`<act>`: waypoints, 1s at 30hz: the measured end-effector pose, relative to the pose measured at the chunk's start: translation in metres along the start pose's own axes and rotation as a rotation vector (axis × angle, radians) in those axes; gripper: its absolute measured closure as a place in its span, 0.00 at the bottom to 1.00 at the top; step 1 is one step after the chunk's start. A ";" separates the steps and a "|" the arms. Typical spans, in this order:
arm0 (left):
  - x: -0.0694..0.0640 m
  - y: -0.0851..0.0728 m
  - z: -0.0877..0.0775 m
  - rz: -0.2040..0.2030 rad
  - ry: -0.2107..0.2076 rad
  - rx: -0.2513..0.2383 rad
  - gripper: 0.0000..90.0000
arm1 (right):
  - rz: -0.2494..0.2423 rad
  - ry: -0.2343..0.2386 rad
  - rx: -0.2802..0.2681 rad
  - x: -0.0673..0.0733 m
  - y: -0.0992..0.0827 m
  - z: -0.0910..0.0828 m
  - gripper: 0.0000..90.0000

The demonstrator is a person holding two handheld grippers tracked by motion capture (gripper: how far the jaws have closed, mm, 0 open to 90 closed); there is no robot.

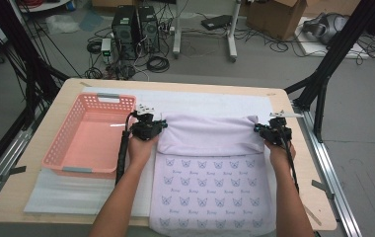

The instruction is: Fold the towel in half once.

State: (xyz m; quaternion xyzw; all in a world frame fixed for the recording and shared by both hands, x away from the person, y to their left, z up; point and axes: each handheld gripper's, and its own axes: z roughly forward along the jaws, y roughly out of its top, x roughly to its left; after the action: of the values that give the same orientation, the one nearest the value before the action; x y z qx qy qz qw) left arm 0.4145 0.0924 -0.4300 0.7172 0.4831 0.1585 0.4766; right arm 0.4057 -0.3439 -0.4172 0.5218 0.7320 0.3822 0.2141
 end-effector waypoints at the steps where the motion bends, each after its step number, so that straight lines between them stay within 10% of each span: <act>1: -0.001 0.000 0.000 0.006 -0.009 0.004 0.89 | 0.009 0.004 0.002 0.000 0.000 0.001 0.88; 6: -0.007 -0.002 -0.004 0.005 -0.039 0.021 0.66 | -0.005 0.030 -0.009 0.004 0.002 -0.006 0.79; 25: -0.023 -0.033 -0.028 0.066 -0.096 0.100 0.67 | -0.041 0.188 0.064 0.016 -0.019 -0.031 0.73; 30: -0.029 -0.041 -0.027 0.079 -0.091 0.161 0.86 | -0.044 0.215 0.081 0.017 -0.027 -0.035 0.74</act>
State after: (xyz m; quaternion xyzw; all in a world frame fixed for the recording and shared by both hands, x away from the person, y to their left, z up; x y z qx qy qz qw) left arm 0.3591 0.0854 -0.4441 0.7781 0.4435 0.1052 0.4321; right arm 0.3588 -0.3446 -0.4153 0.4697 0.7768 0.4014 0.1213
